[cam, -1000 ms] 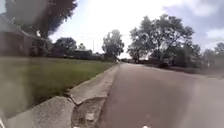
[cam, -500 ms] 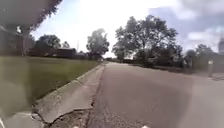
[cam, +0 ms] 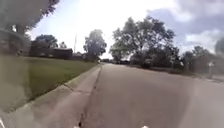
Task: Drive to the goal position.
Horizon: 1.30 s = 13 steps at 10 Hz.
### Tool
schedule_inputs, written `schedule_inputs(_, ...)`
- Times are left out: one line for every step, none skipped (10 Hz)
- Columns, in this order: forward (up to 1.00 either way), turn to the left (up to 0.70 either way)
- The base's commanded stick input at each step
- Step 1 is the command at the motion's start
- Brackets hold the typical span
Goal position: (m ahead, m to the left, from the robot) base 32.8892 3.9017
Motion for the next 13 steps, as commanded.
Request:
schedule_inputs(1.00,0.00)
schedule_inputs(1.00,0.00)
schedule_inputs(1.00,0.00)
schedule_inputs(1.00,0.00)
schedule_inputs(1.00,0.00)
schedule_inputs(1.00,0.00)
schedule_inputs(1.00,0.00)
schedule_inputs(1.00,0.00)
schedule_inputs(1.00,0.00)
schedule_inputs(1.00,0.00)
schedule_inputs(1.00,0.00)
schedule_inputs(1.00,0.00)
schedule_inputs(1.00,0.00)
